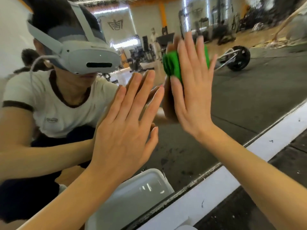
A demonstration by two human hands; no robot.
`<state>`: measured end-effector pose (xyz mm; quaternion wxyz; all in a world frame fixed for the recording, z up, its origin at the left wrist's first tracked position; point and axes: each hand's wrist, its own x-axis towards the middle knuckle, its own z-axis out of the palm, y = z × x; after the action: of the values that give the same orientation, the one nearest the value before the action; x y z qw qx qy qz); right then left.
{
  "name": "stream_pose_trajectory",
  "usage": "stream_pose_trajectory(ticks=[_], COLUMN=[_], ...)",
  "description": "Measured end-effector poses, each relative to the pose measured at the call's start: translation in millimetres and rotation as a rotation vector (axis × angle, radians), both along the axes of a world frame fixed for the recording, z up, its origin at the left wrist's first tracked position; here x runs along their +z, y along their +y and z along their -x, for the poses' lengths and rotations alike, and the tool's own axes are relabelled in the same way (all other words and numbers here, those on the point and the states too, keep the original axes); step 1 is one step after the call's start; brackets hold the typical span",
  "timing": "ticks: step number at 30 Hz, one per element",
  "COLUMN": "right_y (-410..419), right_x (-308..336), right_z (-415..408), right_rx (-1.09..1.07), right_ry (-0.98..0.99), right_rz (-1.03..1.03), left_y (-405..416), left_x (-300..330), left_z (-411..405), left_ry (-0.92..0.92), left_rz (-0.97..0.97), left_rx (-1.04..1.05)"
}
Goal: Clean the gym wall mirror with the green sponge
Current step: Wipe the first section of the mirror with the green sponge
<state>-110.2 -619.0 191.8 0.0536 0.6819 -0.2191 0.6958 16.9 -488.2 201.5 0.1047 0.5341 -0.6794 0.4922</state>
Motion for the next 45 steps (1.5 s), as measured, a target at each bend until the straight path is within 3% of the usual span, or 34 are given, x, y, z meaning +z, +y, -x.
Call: stream_pose_trajectory(ticks=[3, 7, 9, 12, 15, 17, 19, 22, 24, 26, 30, 31, 34, 36, 42, 45], right_y=[4.7, 36.0, 40.1, 29.9, 21.4, 23.3, 32.4, 54.4, 61.5, 56.5, 65.1, 73.0, 78.4, 58.3, 43.9, 86.7], right_x=[-5.1, -136.4, -163.6, -105.6, -9.2, 13.9, -16.9, -121.2, -158.2, -137.0, -20.6, -5.7, -13.5, -23.4, -32.6, -46.0], right_z=[-10.9, -13.6, -10.5, -13.7, -22.4, -33.1, -40.1, -39.8, -31.7, -31.4, -64.2, -73.0, -72.1, -47.9, -42.4, -81.2], right_rx=[-0.012, -0.051, -0.061, -0.030, 0.046, 0.037, 0.002, -0.058, -0.064, -0.052, -0.010, -0.003, -0.009, -0.066, -0.101, -0.062], right_ry=[-0.047, 0.158, 0.215, 0.171, -0.064, -0.193, -0.148, 0.137, 0.252, 0.231, -0.217, -0.215, 0.146, 0.234, -0.347, -0.111], right_rz=[-0.008, -0.079, -0.085, -0.028, -0.032, -0.062, -0.078, -0.051, -0.023, -0.027, -0.251, -0.223, 0.088, 0.122, -0.362, -0.198], left_y=[1.4, 17.3, 32.4, 54.6, 68.7, 75.0, 78.5, 78.5, 77.7, 76.9, 76.2, 76.4, 77.4, 76.4, 75.8, 76.5], left_x=[1.6, 0.2, -4.6, -7.0, -2.0, 0.5, -0.1, -2.9, -3.9, -5.1, -6.2, -6.2, -5.5, -5.5, -6.9, -6.0], left_z=[1.2, -3.7, -11.9, -27.3, -44.6, -53.7, -58.9, -61.7, -62.4, -62.9, -64.1, -64.4, -64.5, -63.7, -64.8, -63.0], left_ry=[0.033, 0.100, 0.120, 0.145, 0.147, 0.177, 0.183, 0.146, 0.127, 0.117, 0.101, 0.100, 0.092, 0.089, 0.099, 0.106], left_rz=[0.000, -0.032, -0.045, -0.036, 0.018, 0.038, 0.045, 0.063, 0.079, 0.092, 0.097, 0.099, 0.102, 0.107, 0.128, 0.119], left_rx=[-0.039, -0.071, -0.051, -0.025, 0.027, 0.056, 0.068, 0.066, 0.063, 0.069, 0.085, 0.090, 0.097, 0.103, 0.107, 0.108])
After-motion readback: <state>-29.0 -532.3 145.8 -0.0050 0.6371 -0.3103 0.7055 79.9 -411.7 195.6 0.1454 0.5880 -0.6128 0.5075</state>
